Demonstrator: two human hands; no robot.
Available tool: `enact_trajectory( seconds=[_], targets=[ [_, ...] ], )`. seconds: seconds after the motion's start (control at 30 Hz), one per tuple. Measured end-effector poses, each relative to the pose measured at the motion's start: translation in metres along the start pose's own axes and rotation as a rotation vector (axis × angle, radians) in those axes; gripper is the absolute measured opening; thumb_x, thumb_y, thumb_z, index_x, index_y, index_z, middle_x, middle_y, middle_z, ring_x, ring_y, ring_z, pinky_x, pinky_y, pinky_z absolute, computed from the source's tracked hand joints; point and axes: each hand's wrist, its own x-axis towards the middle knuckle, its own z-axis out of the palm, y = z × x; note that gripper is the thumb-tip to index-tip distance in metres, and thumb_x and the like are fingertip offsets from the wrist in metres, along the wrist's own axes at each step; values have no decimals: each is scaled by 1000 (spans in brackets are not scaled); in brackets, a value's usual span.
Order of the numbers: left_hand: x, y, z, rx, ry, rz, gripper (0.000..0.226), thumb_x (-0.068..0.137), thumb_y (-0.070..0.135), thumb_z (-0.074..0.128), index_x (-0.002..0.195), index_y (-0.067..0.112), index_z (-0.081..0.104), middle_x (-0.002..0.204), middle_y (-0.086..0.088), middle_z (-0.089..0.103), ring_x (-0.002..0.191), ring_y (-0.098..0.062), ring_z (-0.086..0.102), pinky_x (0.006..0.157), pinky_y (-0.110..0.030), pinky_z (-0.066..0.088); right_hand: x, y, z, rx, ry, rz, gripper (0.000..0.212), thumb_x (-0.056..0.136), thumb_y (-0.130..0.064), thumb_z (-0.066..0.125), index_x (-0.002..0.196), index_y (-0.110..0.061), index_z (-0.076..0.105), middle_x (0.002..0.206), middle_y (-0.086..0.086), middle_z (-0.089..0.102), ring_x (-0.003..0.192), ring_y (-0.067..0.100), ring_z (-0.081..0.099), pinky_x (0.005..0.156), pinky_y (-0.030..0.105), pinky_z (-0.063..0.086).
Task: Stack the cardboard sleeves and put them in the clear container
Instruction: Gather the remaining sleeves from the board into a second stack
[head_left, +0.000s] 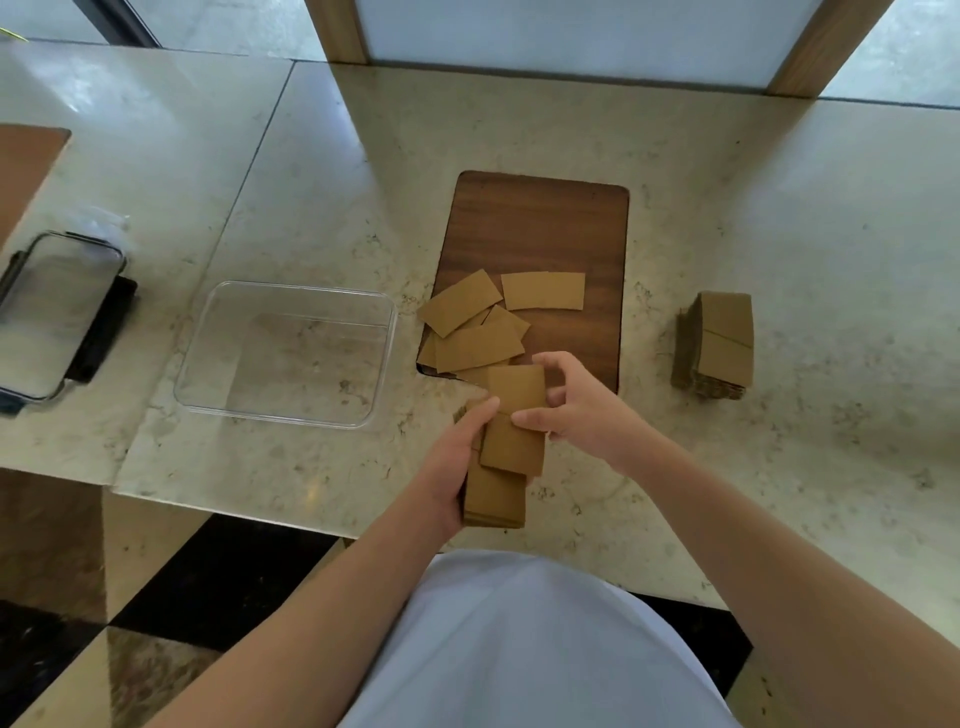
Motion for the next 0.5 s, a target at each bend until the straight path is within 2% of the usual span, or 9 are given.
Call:
enact_trajectory(
  seconds=[0.07, 0.1, 0.17, 0.23, 0.33, 0.4, 0.47, 0.5],
  targets=[
    [-2, 0, -4, -29, -19, -15, 52, 94, 55, 64, 125, 14, 73, 100, -18, 77, 75, -27, 74, 59, -38, 60, -4, 2, 7, -60, -19, -60, 78, 84, -18, 85, 144, -32, 38, 109, 0, 70, 93, 13, 72, 78, 31, 62],
    [-3, 0, -6, -58, -44, -12, 52, 92, 56, 65, 122, 14, 75, 103, -18, 77, 77, -28, 75, 60, -39, 61, -5, 2, 13, -141, -29, -92, 80, 82, -21, 86, 147, -29, 40, 113, 1, 67, 97, 17, 70, 82, 36, 62],
    [-5, 1, -8, -139, -108, -1, 46, 89, 48, 71, 115, 11, 78, 106, -17, 76, 80, -28, 75, 63, -40, 62, -9, 4, 26, -263, -46, -138, 76, 80, -24, 88, 145, -25, 48, 117, 1, 59, 101, 21, 66, 81, 40, 63],
    [-5, 3, -9, -171, -104, -8, 45, 87, 42, 76, 118, 9, 75, 107, -16, 76, 79, -28, 75, 64, -40, 63, -6, 5, 33, -304, -44, -166, 70, 79, -30, 89, 140, -25, 54, 121, 2, 50, 105, 21, 61, 77, 37, 62],
    [0, 12, -9, -216, -95, 9, 48, 89, 43, 76, 126, 14, 67, 101, -17, 73, 72, -28, 70, 59, -39, 61, 11, -2, 24, -406, 4, -168, 63, 85, -53, 76, 139, -26, 59, 132, 0, 52, 119, 20, 56, 98, 41, 53],
    [3, 17, -9, -281, -140, 44, 49, 92, 54, 70, 127, 21, 63, 95, -16, 67, 68, -25, 65, 59, -36, 59, 26, -5, 15, -401, 109, -150, 58, 95, -58, 60, 135, -17, 62, 129, 3, 59, 117, 25, 61, 98, 43, 54],
    [5, 22, -15, -372, -159, 38, 55, 89, 65, 66, 126, 24, 62, 92, -15, 62, 69, -24, 62, 61, -34, 56, 45, -6, 10, -530, 252, -146, 52, 101, -56, 50, 131, -15, 62, 130, 8, 54, 122, 28, 53, 100, 41, 48],
    [6, 24, -19, -410, -176, 29, 57, 88, 67, 66, 125, 23, 62, 95, -15, 62, 72, -24, 61, 63, -35, 56, 54, -6, 8, -635, 284, -155, 49, 102, -53, 51, 133, -16, 60, 133, 9, 50, 126, 29, 46, 101, 41, 45]
  ],
)
